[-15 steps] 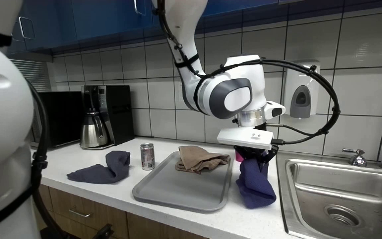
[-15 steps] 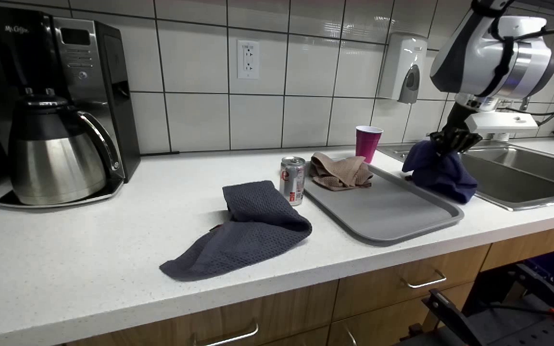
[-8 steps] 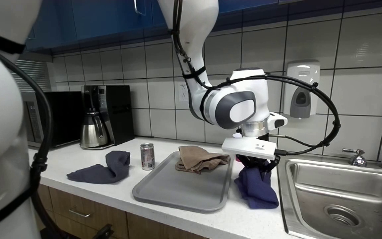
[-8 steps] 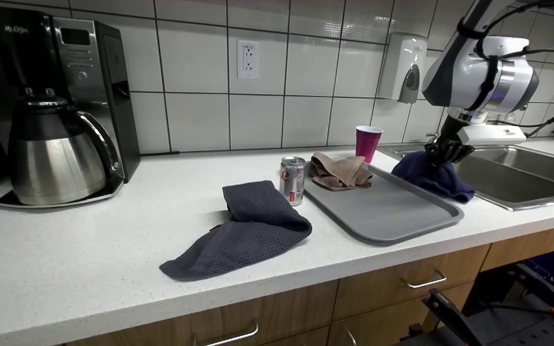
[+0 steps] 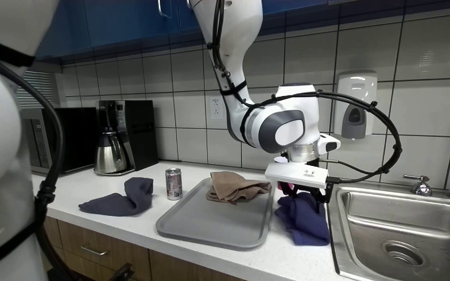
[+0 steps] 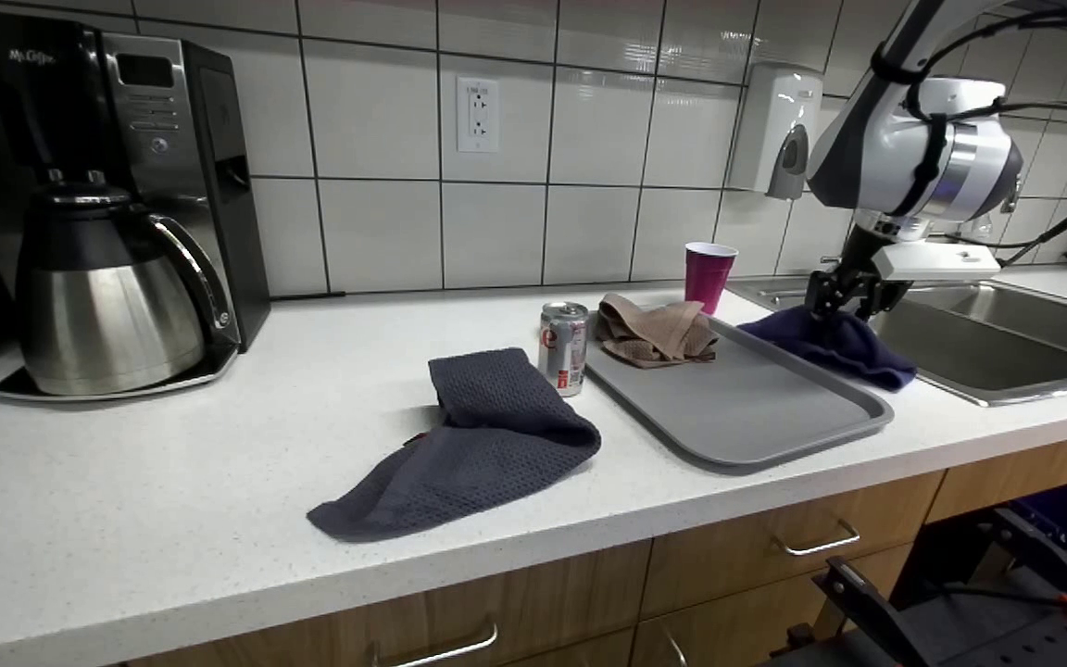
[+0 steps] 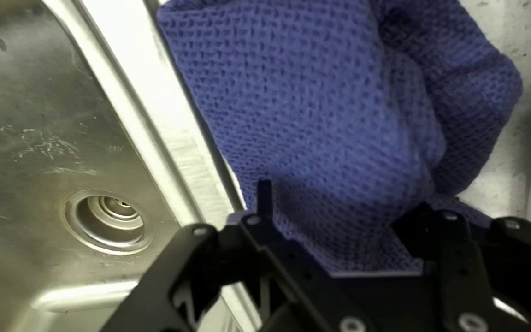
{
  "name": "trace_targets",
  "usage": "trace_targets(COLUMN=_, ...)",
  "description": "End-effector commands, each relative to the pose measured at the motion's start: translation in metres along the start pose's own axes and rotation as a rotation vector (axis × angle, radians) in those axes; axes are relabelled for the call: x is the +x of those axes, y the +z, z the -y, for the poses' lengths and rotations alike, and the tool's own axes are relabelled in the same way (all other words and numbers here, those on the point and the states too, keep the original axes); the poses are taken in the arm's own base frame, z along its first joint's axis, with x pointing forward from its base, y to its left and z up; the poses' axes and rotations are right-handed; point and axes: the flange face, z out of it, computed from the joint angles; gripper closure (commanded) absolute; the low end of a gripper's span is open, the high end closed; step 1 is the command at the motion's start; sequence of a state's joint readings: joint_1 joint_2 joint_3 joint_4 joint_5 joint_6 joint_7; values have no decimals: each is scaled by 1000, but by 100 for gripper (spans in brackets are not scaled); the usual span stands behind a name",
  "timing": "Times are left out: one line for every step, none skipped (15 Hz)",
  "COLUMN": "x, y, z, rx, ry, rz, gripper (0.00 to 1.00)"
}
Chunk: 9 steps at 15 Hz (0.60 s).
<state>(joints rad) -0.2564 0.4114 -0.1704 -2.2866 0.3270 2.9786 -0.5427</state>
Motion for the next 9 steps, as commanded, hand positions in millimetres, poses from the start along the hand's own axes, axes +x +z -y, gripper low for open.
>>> trace_targets(x=6, y=-7, z=-1, rx=20, ry=-8, rz=-3, gripper=4)
trace_targets(x=5, y=-8, z=1, rx=19, ry=-8, rz=-4, gripper=0)
trace_targets(x=4, y=-10, z=1, rx=18, ry=-7, rz=-5, gripper=0)
trace_targets(x=4, y=-12, z=2, rx=17, ry=-5, rz=-5, gripper=0)
trace_targets(x=3, y=-14, z=3, rx=16, ry=-3, rz=-5, gripper=0)
trace_targets(x=2, y=-17, z=4, rx=15, ry=1, rz=-6, gripper=0)
trace_targets(x=2, y=-19, z=4, rx=15, ry=5, rz=-7, gripper=0)
trace_targets(x=2, y=-21, z=6, rx=16, ry=8, rz=-9, gripper=0)
trace_targets(x=1, y=-24, z=7, rx=16, ry=12, rz=-12, gripper=0)
